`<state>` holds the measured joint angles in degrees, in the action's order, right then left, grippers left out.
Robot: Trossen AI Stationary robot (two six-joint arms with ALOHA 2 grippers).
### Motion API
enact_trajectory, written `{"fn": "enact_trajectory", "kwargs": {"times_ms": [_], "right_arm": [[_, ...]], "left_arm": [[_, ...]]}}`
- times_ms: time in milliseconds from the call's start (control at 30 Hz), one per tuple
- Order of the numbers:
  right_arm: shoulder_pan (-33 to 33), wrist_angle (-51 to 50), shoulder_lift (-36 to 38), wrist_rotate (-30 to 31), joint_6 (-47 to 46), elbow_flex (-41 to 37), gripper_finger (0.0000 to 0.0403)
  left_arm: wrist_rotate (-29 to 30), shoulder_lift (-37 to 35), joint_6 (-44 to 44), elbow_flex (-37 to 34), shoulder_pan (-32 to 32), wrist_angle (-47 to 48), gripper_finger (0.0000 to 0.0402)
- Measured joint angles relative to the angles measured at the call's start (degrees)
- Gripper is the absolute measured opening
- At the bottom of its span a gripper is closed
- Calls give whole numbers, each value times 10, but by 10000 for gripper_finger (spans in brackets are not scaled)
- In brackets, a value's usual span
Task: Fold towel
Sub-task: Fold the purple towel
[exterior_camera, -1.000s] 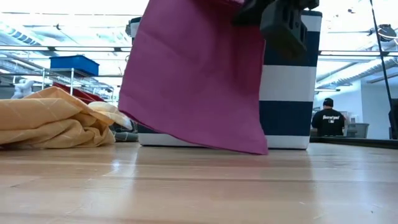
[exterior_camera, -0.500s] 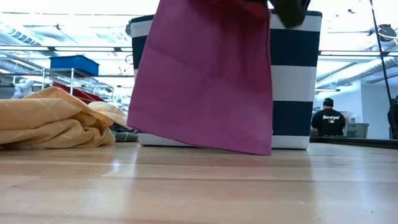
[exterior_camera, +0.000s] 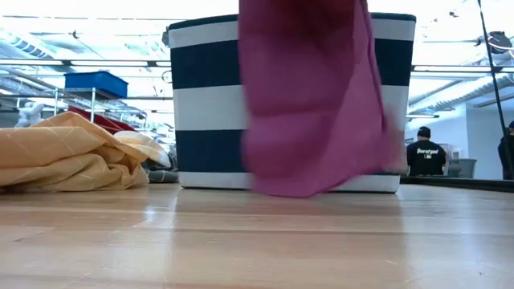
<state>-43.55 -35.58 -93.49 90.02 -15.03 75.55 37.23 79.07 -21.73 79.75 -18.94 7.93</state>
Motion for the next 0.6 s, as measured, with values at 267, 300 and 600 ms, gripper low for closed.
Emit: {"fn": "enact_trajectory", "kwargs": {"times_ms": [267,300,600], "right_arm": [[-54,46,75,-38,8,0,15],[-62,52,86,-46,6,0,15],[-91,59,148,-242,2,0,15]], "left_arm": [[-73,0,155,0,0,162,0],[-94,0,173,0,0,175,0],[-205,0,204,0,-38,169,0]]}}
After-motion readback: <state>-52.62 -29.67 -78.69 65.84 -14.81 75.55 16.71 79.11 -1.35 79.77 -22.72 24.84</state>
